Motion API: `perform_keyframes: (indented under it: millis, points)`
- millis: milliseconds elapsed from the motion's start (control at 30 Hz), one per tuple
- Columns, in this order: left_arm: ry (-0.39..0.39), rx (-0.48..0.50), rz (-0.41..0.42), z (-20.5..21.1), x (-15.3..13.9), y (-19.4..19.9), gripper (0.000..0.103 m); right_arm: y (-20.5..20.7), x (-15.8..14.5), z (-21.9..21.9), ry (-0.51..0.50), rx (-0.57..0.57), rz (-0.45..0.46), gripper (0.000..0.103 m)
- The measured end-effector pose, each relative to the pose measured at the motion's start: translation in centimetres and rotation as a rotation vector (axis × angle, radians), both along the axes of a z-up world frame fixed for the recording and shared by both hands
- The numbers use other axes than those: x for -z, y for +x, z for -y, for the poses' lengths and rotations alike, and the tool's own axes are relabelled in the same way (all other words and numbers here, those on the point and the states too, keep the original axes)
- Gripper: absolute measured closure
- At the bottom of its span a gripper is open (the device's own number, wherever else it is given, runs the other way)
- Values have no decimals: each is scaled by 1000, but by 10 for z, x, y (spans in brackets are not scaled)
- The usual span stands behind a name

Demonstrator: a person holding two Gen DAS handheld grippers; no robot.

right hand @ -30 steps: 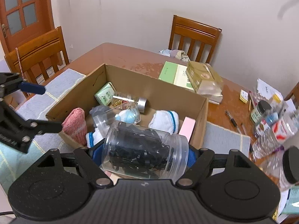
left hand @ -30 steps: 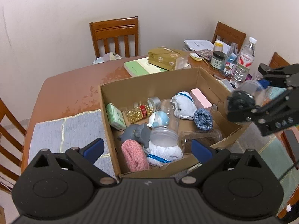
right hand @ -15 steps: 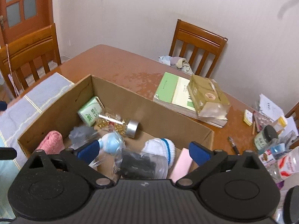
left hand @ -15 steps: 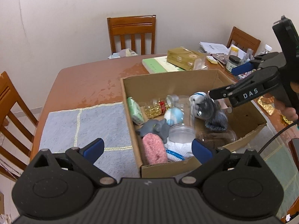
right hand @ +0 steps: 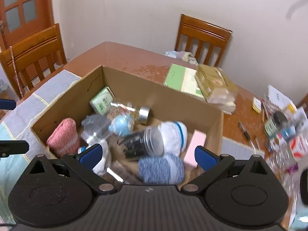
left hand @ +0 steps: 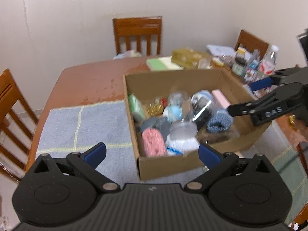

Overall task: Organize objects
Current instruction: 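Move both tools back out of the box toward the two boxes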

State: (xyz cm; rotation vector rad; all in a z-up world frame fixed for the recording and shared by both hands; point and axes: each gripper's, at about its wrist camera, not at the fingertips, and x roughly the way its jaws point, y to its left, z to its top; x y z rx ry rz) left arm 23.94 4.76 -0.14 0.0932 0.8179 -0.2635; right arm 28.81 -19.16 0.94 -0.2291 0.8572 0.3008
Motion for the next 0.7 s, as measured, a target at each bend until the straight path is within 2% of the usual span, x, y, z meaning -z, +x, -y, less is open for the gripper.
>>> perform_keyframes:
  millis: [100,167,300,467,600,700]
  points:
    - [15,31,10,5,4,-9,1,-20,1,7,57,44,-16,0]
    - [38,23,13,8,7,-14,1,-32,2,11,66,73,-11,0]
    - [28,27,1,11,12,-25,1,-56,8,18,83,123,-9,0]
    - [56,25,12,15,20,-39,1,-81,22,19,29,168,21,0]
    - [7,9,-45,10,32,-43,1,-91,42,21,62,181,-20,0]
    - [8,12,-72,11,42,-47,1,-92,57,20,76,193,-52,0]
